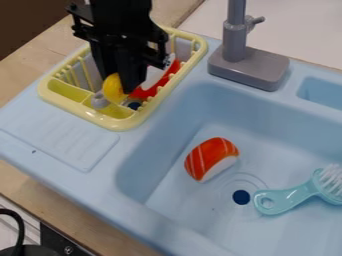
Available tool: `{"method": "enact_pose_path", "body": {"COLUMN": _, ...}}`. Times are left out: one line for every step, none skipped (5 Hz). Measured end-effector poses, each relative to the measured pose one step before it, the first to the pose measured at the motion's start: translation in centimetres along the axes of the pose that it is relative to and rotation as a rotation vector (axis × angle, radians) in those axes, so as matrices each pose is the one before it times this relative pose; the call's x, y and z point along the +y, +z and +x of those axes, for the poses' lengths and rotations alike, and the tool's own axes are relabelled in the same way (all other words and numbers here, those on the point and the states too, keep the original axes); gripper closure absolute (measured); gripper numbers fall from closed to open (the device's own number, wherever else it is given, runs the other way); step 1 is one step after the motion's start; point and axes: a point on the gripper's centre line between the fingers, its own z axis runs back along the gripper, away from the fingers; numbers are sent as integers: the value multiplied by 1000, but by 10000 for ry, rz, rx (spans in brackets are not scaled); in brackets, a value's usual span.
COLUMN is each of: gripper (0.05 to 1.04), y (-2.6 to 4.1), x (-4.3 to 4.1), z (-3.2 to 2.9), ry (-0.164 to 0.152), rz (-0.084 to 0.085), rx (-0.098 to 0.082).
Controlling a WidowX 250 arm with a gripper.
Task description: The yellow object was taken and transferred to the other side.
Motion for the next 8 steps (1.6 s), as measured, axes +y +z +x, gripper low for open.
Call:
{"method": "enact_pose_path", "body": {"gripper": 830, "y": -352, "x": -389, "z": 306, "ry": -467, "rz": -21, "rx": 19}}
{"method": "enact_pose_path", "body": {"gripper": 830, "y": -235, "x": -130, "z": 146, "ry": -67, "rz": -96, "rx": 48}}
{"method": "enact_pose_path", "body": {"gripper": 830, "y": -1081, "x": 343, "z": 1002, "ry": -27, "rz": -101, "rx": 300}}
{"method": "enact_pose_path", "body": {"gripper": 790, "y": -572, "x": 114, "z": 820, "ry": -192, "rz": 33, "rx": -212}}
{"method": "enact_pose_path", "body": {"gripper": 523, "y": 388, "x": 153, "z": 648, "ry": -12, "rz": 261, "rx": -721}}
{"method": "enact_pose_path", "body": {"gripper": 233, "y": 1119, "x": -226, "z": -399, "ry": -92, "rz": 270, "rx": -559}}
{"method": "enact_pose_path", "body": {"gripper": 85, "y": 240, "x": -268, "z": -63, "ry": -228, "rz": -2, "rx": -40}}
{"method": "enact_pose_path", "body": {"gripper": 85, "y": 921, "x": -873, "z": 20, "ry": -457, "rz": 164, "rx": -223}}
